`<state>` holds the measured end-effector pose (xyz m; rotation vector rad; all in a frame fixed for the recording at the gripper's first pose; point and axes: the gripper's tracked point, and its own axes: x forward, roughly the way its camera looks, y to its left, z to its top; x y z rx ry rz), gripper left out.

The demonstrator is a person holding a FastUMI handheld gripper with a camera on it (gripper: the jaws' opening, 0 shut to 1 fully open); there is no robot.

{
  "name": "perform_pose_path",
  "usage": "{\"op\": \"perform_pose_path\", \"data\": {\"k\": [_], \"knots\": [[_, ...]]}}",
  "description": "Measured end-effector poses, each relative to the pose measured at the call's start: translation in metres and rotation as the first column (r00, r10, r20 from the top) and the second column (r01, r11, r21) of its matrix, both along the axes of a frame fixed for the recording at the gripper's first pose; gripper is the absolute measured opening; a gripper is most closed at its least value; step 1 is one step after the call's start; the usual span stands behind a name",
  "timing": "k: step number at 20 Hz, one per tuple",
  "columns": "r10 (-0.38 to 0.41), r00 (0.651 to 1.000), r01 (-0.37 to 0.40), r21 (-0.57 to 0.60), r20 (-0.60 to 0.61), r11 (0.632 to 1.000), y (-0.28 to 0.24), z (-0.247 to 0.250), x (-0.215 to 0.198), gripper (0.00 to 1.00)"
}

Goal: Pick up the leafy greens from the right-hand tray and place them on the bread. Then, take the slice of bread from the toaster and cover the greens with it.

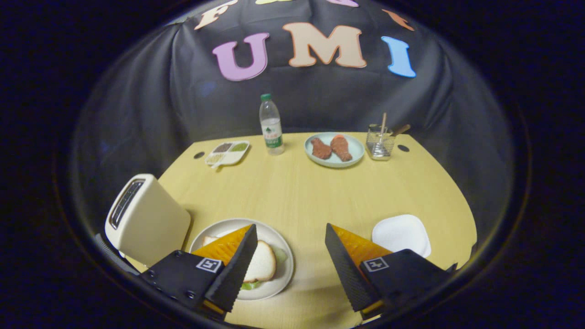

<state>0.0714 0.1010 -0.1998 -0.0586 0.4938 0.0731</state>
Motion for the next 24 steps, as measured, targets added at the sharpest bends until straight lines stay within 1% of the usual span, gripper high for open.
{"op": "perform_pose_path", "data": {"k": [2,4,6,8,10,14,17,18,24], "knots": [[-0.039,0.995,0.039,0.009,0.096,0.999,-0.018,0.026,0.004,0.96],[-0.072,0.977,0.068,0.028,0.202,0.997,-0.029,0.057,0.010,0.97],[-0.081,0.954,0.072,0.040,0.289,0.997,-0.037,0.091,0.010,0.97],[-0.072,0.928,0.061,0.042,0.366,0.997,-0.040,0.122,0.005,0.97],[-0.071,0.907,0.055,0.051,0.415,0.997,-0.041,0.146,-0.002,0.97],[-0.062,0.878,0.028,0.079,0.474,0.997,-0.035,0.179,-0.012,0.97],[-0.064,0.861,0.027,0.081,0.504,0.996,-0.036,0.196,-0.019,0.97],[-0.068,0.859,0.028,0.085,0.507,0.996,-0.037,0.204,-0.021,0.97],[-0.078,0.858,0.031,0.099,0.508,0.995,-0.037,0.207,-0.029,0.97]]}}
